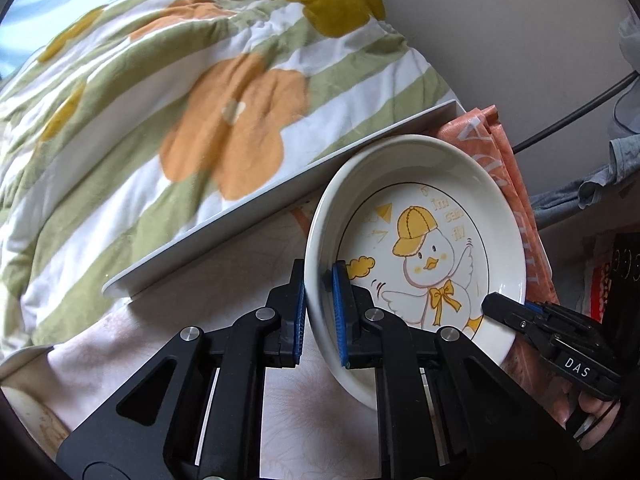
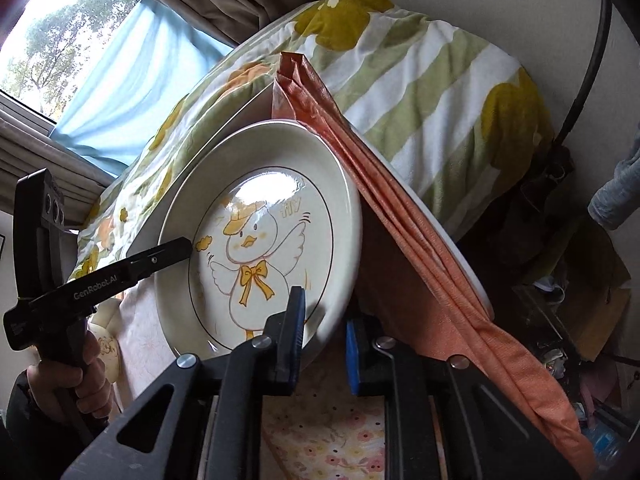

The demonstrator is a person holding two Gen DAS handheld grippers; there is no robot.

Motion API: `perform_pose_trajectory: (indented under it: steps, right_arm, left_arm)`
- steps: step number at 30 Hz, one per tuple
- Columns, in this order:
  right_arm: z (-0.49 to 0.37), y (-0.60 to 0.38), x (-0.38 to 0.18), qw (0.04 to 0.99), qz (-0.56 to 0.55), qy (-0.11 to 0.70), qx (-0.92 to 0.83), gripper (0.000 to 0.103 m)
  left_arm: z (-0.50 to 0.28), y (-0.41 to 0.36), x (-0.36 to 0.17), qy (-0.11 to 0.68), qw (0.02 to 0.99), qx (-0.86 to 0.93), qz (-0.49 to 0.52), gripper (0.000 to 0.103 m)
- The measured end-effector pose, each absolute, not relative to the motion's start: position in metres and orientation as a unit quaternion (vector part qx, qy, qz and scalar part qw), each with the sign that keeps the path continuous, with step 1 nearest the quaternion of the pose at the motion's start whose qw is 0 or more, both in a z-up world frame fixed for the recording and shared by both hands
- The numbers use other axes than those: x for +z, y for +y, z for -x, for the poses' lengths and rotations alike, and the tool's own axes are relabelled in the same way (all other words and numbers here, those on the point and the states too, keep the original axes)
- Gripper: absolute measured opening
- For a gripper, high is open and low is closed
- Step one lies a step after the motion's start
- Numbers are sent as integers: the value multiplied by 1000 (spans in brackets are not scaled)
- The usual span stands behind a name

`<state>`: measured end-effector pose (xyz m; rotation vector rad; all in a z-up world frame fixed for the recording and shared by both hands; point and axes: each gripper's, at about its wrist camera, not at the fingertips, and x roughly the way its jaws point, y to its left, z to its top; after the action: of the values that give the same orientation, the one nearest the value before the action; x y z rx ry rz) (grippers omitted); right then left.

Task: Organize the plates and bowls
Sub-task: 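Lift the duck plate with both tools and lower it onto the white plate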

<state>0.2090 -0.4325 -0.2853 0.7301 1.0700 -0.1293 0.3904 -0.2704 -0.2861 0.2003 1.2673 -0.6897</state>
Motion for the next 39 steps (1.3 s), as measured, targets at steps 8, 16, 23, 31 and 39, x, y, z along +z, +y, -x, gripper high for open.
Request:
perform_pose_trajectory:
  steps: [8,16,23,31,39]
  right_arm:
    - [-200,-426,-263,811,-319,488,-52,17]
    - [-182,-406,-206,849,-260,458,-30,17]
    - [-150,-364,-170,863,-236,446,7,17]
    - [-106,-304,-155,862,-225,452,47,16]
    - [-91,-250,-172,848,-176,486,121,16]
  left_arm:
    - [-372,-261,-250,550,766,-319,-95,10]
    - [-335,-218,-191,507,801,-314,-57,10]
    - [-280,-157,-151,478,829,-287,-24,10]
    - [-200,-78,-143,482,842,-244,2,10]
    - [-139,-11,-165,501,849,-157,50,10]
